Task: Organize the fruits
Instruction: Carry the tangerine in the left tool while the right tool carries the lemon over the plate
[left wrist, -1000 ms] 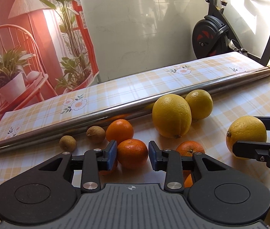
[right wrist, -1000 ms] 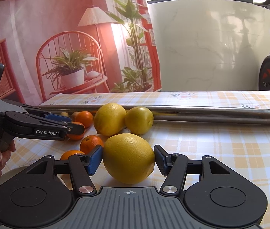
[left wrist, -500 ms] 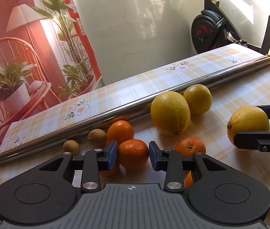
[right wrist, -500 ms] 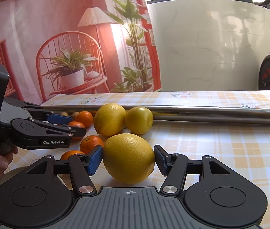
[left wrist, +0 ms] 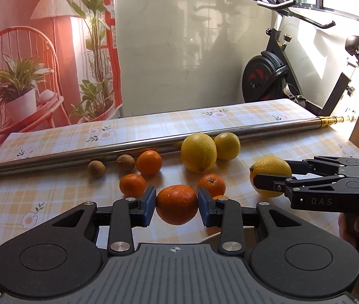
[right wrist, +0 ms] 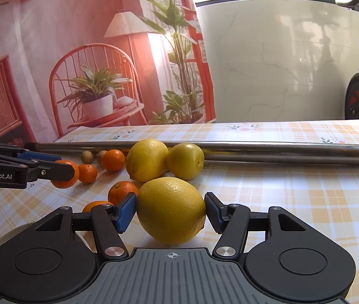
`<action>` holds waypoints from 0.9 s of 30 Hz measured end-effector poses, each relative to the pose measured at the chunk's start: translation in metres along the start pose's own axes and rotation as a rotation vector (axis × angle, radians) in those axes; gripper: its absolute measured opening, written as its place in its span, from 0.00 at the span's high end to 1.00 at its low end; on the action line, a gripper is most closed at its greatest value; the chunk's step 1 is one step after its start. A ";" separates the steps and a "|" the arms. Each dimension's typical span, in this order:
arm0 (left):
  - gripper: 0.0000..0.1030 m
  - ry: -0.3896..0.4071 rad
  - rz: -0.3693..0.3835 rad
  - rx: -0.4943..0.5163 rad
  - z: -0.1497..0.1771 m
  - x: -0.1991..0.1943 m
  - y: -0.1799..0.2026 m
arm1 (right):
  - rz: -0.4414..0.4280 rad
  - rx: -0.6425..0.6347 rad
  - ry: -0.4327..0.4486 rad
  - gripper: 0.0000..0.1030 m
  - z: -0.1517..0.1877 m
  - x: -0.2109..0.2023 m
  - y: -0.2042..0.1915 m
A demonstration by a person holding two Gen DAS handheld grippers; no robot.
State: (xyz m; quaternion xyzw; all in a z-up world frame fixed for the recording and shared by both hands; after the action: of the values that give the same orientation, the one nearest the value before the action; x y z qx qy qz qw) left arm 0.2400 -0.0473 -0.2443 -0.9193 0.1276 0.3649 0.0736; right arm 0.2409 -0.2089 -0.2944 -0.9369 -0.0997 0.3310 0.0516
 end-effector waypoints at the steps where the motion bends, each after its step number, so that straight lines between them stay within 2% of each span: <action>1: 0.63 0.010 0.001 0.018 0.003 -0.006 0.001 | -0.001 0.002 0.003 0.47 0.000 -0.001 0.000; 3: 0.63 0.022 0.012 0.037 0.012 -0.015 0.005 | -0.001 0.013 -0.002 0.47 0.002 -0.003 0.002; 8: 0.63 0.011 0.071 0.000 0.033 -0.026 0.006 | -0.007 0.056 -0.015 0.47 0.006 -0.014 0.006; 12: 0.63 0.018 0.080 0.022 0.043 -0.030 0.010 | -0.036 0.132 -0.022 0.47 0.010 -0.032 0.006; 16: 0.63 0.009 0.101 0.009 0.054 -0.032 0.009 | -0.054 0.151 -0.015 0.47 0.010 -0.052 -0.006; 27: 0.63 -0.030 0.077 -0.004 0.075 -0.028 -0.003 | -0.085 0.031 -0.081 0.47 0.014 -0.062 -0.067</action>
State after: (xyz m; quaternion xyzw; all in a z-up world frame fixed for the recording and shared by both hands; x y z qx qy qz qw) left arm 0.1721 -0.0225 -0.2792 -0.9082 0.1613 0.3815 0.0597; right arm 0.1742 -0.1568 -0.2566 -0.9168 -0.1361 0.3677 0.0761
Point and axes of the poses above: each gripper's, at about its wrist camera, not at the fingertips, and x roughly the way its jaws point, y to its right, z to its underside, the point moved 9 cm from there along x, roughly the way its jaws point, and after that the axes turned 6 degrees about -y, right-handed, at the moved point
